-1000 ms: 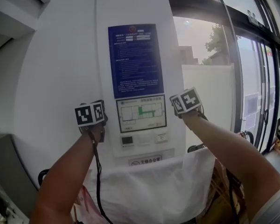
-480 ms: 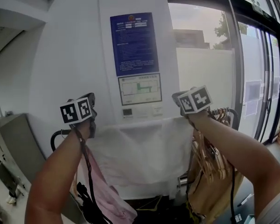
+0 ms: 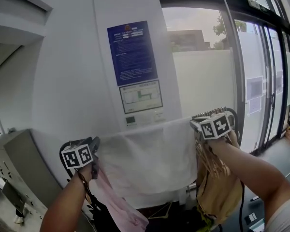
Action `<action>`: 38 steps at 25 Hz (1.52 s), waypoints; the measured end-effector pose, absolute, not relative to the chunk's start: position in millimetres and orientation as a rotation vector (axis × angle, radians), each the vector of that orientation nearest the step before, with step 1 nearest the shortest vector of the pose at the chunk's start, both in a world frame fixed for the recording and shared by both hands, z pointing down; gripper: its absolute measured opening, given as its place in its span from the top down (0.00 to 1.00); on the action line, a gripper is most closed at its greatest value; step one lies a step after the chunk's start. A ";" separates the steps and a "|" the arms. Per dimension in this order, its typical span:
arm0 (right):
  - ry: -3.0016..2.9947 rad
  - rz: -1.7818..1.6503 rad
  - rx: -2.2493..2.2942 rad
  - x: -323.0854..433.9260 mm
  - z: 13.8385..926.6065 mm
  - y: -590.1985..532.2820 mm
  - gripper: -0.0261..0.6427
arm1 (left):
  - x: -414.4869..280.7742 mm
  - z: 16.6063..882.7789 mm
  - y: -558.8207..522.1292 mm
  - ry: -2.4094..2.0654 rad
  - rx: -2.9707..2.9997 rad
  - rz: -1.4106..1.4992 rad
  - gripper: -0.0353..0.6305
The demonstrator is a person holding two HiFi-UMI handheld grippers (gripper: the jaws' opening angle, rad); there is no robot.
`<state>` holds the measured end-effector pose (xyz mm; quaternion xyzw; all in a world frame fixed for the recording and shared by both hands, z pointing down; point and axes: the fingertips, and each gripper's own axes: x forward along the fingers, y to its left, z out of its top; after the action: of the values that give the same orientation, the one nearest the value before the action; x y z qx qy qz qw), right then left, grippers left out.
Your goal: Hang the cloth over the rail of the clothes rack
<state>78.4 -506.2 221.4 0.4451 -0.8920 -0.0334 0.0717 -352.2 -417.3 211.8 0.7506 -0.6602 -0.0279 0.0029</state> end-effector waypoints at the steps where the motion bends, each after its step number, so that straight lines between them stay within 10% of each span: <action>1: -2.682 -0.078 1.353 82.6 227.4 -510.2 0.91 | -354.9 220.1 -418.6 -2.051 2.354 -0.069 0.71; 27: -2.711 -0.075 1.391 76.8 248.7 -529.7 0.90 | -369.9 258.2 -428.0 -2.088 2.296 -0.078 0.70; 30: -2.700 -0.073 1.416 80.9 249.4 -528.8 0.94 | -369.3 251.6 -425.6 -2.122 2.310 -0.064 0.92; 38: -2.682 -0.109 1.469 97.4 227.6 -520.9 0.95 | -394.6 211.2 -407.0 -2.161 2.308 -0.137 0.94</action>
<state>97.4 -520.9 227.6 0.4797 -0.8757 -0.0355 0.0407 -394.6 -407.0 211.2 0.7293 -0.6827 -0.0434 -0.0117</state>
